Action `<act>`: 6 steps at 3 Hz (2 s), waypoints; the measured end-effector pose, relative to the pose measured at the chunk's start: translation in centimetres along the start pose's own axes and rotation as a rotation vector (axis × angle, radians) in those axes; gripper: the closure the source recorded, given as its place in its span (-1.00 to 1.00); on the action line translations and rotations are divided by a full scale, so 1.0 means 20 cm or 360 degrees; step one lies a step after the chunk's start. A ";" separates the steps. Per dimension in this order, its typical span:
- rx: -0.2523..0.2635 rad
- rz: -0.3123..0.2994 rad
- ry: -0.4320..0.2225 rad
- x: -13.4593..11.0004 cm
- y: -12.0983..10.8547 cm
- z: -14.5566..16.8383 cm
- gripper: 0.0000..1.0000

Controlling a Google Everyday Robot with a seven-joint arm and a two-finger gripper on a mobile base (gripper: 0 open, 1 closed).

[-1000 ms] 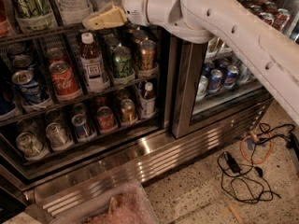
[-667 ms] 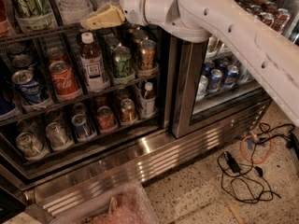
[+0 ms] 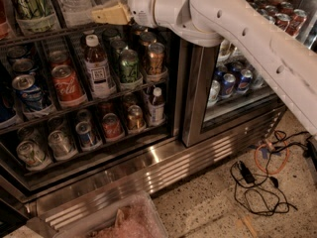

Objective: Pick water bottle from top shelf of fridge

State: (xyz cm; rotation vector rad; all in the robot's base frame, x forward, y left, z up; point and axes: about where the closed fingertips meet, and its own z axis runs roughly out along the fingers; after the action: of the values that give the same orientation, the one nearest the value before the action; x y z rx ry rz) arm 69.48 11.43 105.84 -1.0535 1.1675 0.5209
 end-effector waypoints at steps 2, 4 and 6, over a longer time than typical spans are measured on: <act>0.0007 0.0022 -0.0038 -0.01 -0.02 -0.02 -0.22; 0.0021 0.0038 -0.0061 -0.02 -0.04 -0.04 -0.22; 0.0023 0.0083 -0.0151 -0.08 -0.08 -0.02 -0.24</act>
Offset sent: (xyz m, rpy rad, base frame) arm 0.0047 -0.0140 0.0137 0.1652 0.0187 0.0112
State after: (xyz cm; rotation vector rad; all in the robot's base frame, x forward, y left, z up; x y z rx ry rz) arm 70.04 10.58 108.03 -0.9778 1.1158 0.5964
